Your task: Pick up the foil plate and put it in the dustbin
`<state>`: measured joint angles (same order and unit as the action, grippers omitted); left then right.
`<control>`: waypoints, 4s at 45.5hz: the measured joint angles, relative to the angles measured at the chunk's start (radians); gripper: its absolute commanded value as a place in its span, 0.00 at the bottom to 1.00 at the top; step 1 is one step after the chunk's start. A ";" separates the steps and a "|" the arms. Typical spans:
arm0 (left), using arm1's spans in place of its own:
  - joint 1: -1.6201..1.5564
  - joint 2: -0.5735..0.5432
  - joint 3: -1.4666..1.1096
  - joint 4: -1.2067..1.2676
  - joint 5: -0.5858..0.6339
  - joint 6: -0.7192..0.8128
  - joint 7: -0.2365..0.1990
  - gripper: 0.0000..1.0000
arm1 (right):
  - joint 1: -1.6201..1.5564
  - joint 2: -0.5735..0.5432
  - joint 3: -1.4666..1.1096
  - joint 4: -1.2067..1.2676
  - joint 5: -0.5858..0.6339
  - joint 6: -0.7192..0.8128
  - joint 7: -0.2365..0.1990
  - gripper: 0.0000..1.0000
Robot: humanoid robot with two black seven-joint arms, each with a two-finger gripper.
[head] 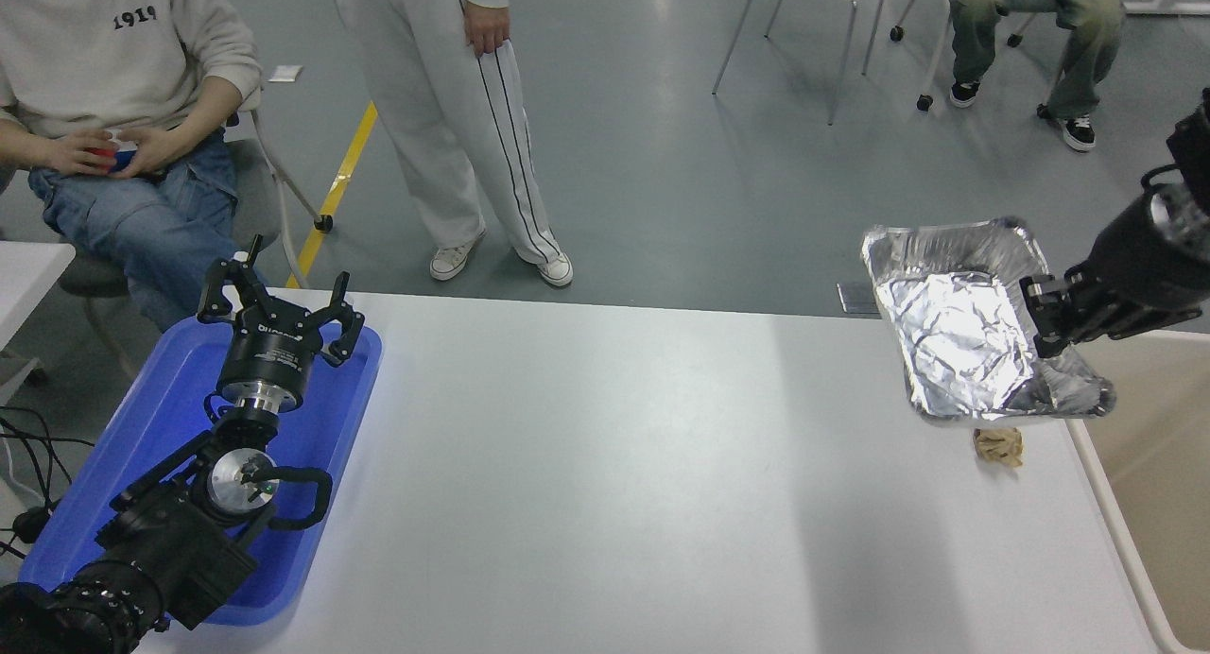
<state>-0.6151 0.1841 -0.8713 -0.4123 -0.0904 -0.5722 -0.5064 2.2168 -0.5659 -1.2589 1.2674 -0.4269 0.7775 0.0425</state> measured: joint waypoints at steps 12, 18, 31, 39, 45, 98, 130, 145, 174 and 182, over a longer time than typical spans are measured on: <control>0.000 0.000 0.000 0.001 0.000 0.000 0.000 1.00 | 0.107 -0.001 -0.024 0.003 0.000 0.006 0.000 0.00; 0.000 0.000 0.000 0.001 0.000 0.000 0.000 1.00 | 0.131 -0.003 -0.035 0.004 -0.001 0.007 -0.001 0.00; 0.000 0.000 0.000 0.001 0.000 0.000 0.000 1.00 | 0.149 -0.032 -0.088 0.002 -0.010 0.008 -0.002 0.00; 0.000 0.000 0.000 0.001 0.000 0.000 0.000 1.00 | 0.149 -0.103 -0.122 -0.003 -0.032 0.008 -0.003 0.00; 0.000 0.000 0.000 0.002 -0.001 0.000 -0.001 1.00 | 0.143 -0.161 -0.158 -0.010 -0.056 0.008 -0.004 0.00; 0.000 -0.001 0.000 0.002 0.000 0.002 -0.001 1.00 | -0.329 -0.500 -0.126 -0.315 -0.157 0.003 -0.004 0.00; 0.000 -0.001 0.000 0.003 0.000 0.001 0.000 1.00 | -1.099 -0.410 0.392 -0.547 0.018 -0.544 -0.006 0.00; 0.000 -0.001 0.000 0.003 0.000 0.001 -0.001 1.00 | -1.342 -0.287 0.544 -0.791 0.087 -0.640 -0.007 0.00; 0.000 -0.001 0.000 0.003 0.000 0.001 -0.001 1.00 | -1.580 -0.055 0.702 -1.146 0.134 -0.759 -0.039 0.00; 0.000 -0.001 0.000 0.003 0.000 0.001 -0.001 1.00 | -1.605 -0.022 0.713 -1.180 0.146 -0.786 -0.054 0.00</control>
<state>-0.6151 0.1827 -0.8713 -0.4096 -0.0905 -0.5715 -0.5075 0.6121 -0.5880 -0.5457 0.0876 -0.2809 -0.0090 -0.0116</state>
